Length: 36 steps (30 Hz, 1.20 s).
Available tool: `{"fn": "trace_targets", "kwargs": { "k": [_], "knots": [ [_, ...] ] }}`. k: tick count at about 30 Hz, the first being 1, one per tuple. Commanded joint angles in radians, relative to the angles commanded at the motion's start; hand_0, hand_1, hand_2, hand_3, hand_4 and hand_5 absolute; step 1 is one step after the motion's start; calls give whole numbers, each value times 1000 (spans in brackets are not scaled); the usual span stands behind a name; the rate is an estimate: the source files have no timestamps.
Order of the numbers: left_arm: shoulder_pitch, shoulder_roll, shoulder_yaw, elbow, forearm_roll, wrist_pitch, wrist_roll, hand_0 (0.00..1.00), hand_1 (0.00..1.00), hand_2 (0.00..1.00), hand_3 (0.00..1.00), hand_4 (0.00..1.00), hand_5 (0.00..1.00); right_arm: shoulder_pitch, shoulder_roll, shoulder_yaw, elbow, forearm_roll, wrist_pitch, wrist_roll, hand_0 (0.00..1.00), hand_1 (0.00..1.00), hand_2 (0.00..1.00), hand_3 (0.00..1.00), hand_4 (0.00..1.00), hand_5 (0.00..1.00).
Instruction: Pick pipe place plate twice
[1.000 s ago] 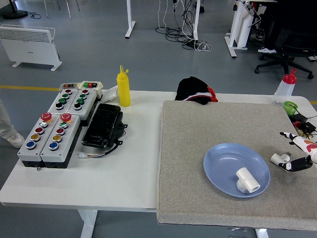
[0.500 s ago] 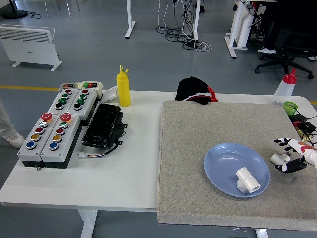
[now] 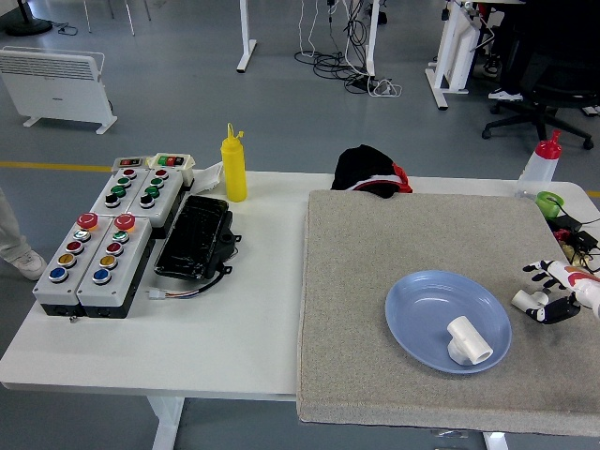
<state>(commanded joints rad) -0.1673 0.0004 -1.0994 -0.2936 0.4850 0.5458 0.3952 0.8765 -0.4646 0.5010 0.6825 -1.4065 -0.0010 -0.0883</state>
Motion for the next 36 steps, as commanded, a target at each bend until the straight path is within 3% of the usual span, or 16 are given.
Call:
{"fn": "trace_targets", "kwargs": {
  "k": [12, 13, 18, 19, 24, 25, 36],
  "knots": [
    [3, 0, 0, -1, 3, 2, 1, 707, 671, 662, 671, 487, 998, 11, 12, -55, -39, 20, -1, -4, 752, 727, 745, 847, 749, 301],
    [2, 0, -1, -1, 7, 1, 2, 707, 672, 664, 670, 487, 998, 11, 12, -57, -40, 19, -2, -3, 612, 642, 638, 784, 721, 272],
    [5, 0, -7, -3, 19, 2, 7, 707, 672, 664, 670, 487, 998, 8, 14, -75, -41, 6, -37, 13, 612, 642, 638, 784, 721, 272],
    [6, 0, -8, -3, 22, 2, 8, 706, 672, 663, 671, 487, 998, 7, 15, -77, -42, 4, -43, 17, 479, 537, 547, 700, 588, 137],
    [10, 0, -13, -3, 31, 2, 11, 706, 672, 663, 671, 487, 998, 1, 11, -71, -41, 0, -75, 48, 479, 537, 547, 700, 588, 137],
    [10, 0, -14, -3, 32, 2, 11, 707, 674, 663, 671, 488, 998, 1, 10, -71, -42, 1, -77, 50, 395, 470, 516, 623, 515, 88],
    [22, 0, -21, -5, 52, 0, 20, 707, 675, 667, 671, 487, 998, -16, -12, -38, 3, -12, -94, 68, 383, 463, 513, 611, 503, 80]
  ]
}}
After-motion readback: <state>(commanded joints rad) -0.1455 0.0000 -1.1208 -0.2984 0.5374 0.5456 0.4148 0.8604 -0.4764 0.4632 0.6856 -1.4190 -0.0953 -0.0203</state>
